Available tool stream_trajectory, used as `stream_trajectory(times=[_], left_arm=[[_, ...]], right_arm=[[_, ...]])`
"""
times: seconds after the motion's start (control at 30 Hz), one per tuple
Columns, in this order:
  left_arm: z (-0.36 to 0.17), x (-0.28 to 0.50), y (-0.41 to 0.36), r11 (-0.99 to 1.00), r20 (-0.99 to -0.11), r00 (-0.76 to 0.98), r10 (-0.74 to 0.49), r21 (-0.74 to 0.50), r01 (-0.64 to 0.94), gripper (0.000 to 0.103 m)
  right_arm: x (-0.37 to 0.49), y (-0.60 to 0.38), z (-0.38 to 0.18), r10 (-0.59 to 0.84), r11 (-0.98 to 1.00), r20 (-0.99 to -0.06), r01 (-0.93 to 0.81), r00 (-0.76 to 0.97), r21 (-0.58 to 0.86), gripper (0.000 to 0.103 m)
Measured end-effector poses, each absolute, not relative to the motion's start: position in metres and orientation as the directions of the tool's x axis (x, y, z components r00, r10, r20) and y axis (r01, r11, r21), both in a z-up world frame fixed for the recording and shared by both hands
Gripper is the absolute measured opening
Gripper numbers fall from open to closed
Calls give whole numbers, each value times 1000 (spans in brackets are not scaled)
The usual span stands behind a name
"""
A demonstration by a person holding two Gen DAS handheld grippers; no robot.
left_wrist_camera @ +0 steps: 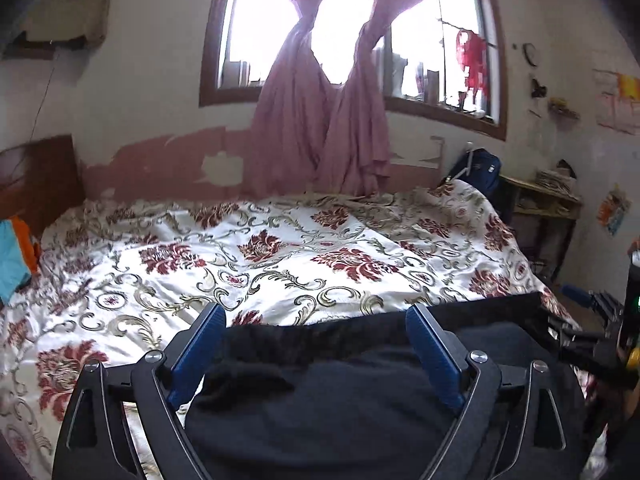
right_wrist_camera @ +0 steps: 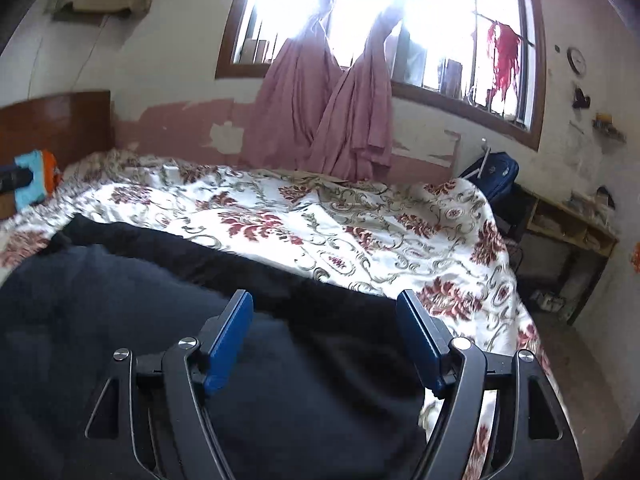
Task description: Fold large clothes
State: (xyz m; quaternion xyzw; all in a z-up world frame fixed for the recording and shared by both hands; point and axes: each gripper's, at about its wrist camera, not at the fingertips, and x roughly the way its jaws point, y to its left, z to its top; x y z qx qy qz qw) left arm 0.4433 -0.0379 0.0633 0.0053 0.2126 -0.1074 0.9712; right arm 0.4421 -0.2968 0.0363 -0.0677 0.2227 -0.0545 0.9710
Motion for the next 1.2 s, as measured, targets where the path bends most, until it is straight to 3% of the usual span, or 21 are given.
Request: stream_trajectory(times=[0.17, 0.27, 0.4, 0.67, 0.83, 1.0, 1.2], left_arm=[[32, 377, -41, 955, -405, 874, -269, 6, 296, 98], [4, 360, -49, 945, -428, 863, -269, 57, 323, 98], [-23, 380, -67, 939, -486, 848, -211, 142, 315, 98], [-29, 452, -83, 951, -536, 820, -201, 93, 294, 100], [-39, 484, -85, 953, -590, 773, -232, 22, 303, 101], [-58, 506, -81, 948, -648, 708, -282, -72, 312, 103], [-70, 510, -84, 948, -650, 706, -280, -70, 311, 103]], right_arm=[[383, -284, 14, 67, 995, -463, -92, 884, -31, 88], [377, -269, -8, 134, 987, -500, -163, 855, -15, 88], [405, -273, -27, 111, 991, -534, -136, 838, -9, 88], [457, -332, -55, -32, 989, -592, 112, 805, 98, 88], [485, -364, -82, -22, 974, -636, 160, 771, 160, 89], [506, -383, -114, 69, 947, -659, 157, 749, 278, 98], [511, -379, -132, 71, 944, -653, 161, 754, 288, 101]])
